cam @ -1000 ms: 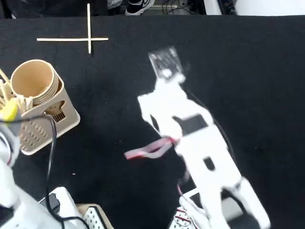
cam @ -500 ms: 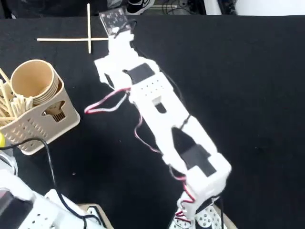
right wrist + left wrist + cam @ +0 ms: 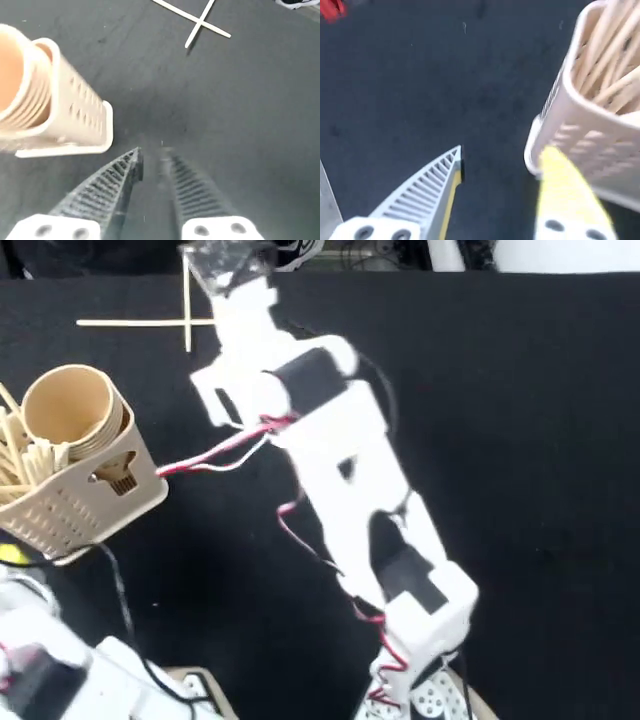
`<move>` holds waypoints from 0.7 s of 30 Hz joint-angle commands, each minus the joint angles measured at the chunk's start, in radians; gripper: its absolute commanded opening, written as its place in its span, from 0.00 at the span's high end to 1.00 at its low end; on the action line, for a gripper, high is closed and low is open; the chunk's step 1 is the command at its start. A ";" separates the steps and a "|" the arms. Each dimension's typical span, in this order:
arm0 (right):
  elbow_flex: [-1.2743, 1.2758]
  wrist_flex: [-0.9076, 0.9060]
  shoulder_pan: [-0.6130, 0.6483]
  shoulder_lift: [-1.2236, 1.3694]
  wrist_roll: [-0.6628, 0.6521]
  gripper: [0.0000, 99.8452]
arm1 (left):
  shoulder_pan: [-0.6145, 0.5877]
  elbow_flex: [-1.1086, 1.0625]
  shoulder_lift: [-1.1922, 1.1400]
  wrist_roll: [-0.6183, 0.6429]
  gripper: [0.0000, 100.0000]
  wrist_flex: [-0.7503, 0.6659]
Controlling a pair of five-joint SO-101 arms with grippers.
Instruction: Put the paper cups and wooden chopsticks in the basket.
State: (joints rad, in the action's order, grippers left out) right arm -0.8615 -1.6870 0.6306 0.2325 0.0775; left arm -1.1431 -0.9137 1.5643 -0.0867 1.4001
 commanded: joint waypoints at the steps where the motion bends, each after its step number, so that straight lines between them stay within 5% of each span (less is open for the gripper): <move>1: -0.039 -0.080 -0.014 -0.116 0.003 0.95 | 0.022 -0.068 0.206 0.003 0.91 -0.031; 14: 0.711 -0.046 -0.034 -0.921 -0.005 0.99 | 0.417 -0.240 0.259 0.002 0.93 -0.032; 21: 1.402 0.137 -0.272 -1.432 -0.006 0.99 | 0.559 -0.432 0.259 0.008 0.93 -0.071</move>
State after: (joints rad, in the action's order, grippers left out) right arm 0.2432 -1.6318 0.4680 -0.9935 0.0775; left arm -0.6276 -1.2942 1.8236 -0.0882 1.3648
